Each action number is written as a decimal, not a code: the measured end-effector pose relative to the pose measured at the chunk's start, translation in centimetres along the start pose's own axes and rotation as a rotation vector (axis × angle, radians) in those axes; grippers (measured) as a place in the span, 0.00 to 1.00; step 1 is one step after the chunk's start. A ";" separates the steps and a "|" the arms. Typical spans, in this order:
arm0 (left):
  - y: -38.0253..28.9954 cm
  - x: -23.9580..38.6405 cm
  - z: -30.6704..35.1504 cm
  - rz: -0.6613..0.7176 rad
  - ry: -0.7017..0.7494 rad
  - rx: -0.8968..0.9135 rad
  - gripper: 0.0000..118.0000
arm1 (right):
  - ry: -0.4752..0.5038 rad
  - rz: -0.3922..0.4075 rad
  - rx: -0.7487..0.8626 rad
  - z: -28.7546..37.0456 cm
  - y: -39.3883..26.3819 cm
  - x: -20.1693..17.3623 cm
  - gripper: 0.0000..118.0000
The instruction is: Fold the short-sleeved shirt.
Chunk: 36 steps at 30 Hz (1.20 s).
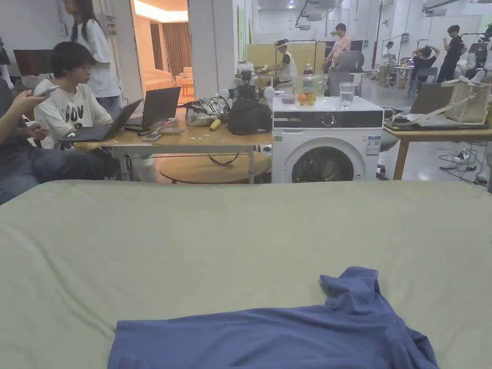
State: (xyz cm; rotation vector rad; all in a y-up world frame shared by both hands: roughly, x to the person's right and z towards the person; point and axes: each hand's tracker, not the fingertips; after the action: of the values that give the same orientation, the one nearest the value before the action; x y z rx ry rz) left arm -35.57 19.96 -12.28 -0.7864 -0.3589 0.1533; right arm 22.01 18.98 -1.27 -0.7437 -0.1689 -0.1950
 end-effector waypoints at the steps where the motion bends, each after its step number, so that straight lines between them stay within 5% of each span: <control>1: 0.3 0.1 0.3 0.000 -0.025 0.034 0.43 | 0.009 0.008 0.018 0.3 0.0 0.1 0.44; 2: 0.7 0.5 0.9 -0.022 -0.038 0.092 0.69 | 0.013 0.009 0.048 0.8 0.4 0.1 0.56; 3: 1.4 1.1 1.4 -0.043 -0.038 0.128 0.76 | 0.030 0.005 0.087 1.2 0.9 0.0 0.58; 11: 5.6 6.5 2.3 -0.162 0.039 0.335 0.76 | 0.173 0.053 0.229 1.5 5.3 -5.2 0.57; 12: 6.0 6.8 2.2 -0.169 0.021 0.345 0.71 | 0.189 0.058 0.228 1.1 5.5 -5.8 0.53; 15: 6.2 7.3 1.2 -0.165 -0.015 0.274 0.31 | 0.154 0.104 0.230 -0.3 6.0 -7.9 0.07; 17: 6.3 7.2 0.6 -0.175 -0.028 0.246 0.18 | 0.176 0.145 0.215 -1.1 6.2 -8.8 0.00; 18: 6.5 7.2 0.2 -0.179 -0.003 0.236 0.00 | 0.175 0.149 0.211 -1.5 6.2 -9.1 0.00; 23: 9.7 5.0 -1.2 -0.118 0.035 0.233 0.00 | 0.199 0.175 0.182 -2.7 6.4 -9.5 0.00; 27: 14.0 1.2 -6.5 -0.008 0.058 0.020 0.00 | 0.229 0.125 0.167 -3.0 6.3 -8.2 0.00; 31: 15.9 -1.2 -12.3 -0.003 0.157 -0.059 0.48 | 0.238 0.072 0.141 -3.1 6.3 -6.4 0.00; 36: 16.1 -2.9 -17.4 0.096 0.165 -0.137 0.49 | 0.200 0.041 0.119 -2.5 6.5 -4.2 0.00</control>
State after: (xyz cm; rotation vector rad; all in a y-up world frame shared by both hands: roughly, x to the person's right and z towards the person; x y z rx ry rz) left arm -31.81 18.96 -35.83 -0.9460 -0.1764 0.1533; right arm 19.66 22.45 -8.29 -0.6050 0.0246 -0.2172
